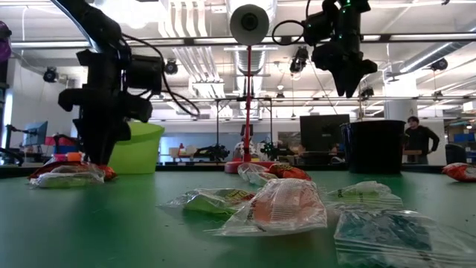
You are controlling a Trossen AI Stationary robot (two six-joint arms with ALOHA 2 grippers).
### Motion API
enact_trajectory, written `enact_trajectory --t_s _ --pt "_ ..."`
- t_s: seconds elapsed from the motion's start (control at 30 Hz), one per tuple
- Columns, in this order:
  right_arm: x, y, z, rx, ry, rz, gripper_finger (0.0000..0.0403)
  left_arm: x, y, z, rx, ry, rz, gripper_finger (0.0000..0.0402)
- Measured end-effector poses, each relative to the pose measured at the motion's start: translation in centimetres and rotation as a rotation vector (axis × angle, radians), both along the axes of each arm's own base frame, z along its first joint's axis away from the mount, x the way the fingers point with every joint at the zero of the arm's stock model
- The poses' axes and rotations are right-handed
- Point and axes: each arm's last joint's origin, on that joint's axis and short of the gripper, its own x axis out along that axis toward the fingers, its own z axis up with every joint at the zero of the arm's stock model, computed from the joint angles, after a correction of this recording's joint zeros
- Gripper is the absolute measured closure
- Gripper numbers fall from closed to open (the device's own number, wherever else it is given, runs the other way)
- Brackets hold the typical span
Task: Sort candy
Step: Put the orange candy into the violet bucket
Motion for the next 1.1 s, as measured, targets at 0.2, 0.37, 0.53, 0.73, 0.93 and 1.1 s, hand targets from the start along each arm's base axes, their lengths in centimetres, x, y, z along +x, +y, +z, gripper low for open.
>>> enact_trajectory --t_s 0.2,0.37,0.53,0.73,0.93,1.1 --pt "0.0 0.0 0.0 0.0 0.0 0.0 0.0259 0.4 0.4 -1.6 0.029 0.096 0.036 0.0287" --pt "0.0 0.0 0.0 0.0 0.0 0.001 0.0264 0.6 0.5 -2.1 0.023 0.125 0.037 0.0299" --pt "0.0 0.0 0.0 0.0 0.001 0.003 0.0261 0.5 0.4 -1.1 0.052 0.083 0.039 0.0337" --pt "0.0 0.0 0.0 0.0 0.0 0.003 0.0261 0.0 0.3 0.9 0.086 0.019 0.056 0.0391" --pt "0.0 0.0 0.0 0.0 0.0 0.003 0.0263 -1.0 -0.3 2.8 0.059 -0.035 0.089 0.0399" --pt "0.0 0.0 0.0 0.0 0.0 0.001 0.0259 -2.0 -1.3 5.8 -0.035 -0.087 0.108 0.04"
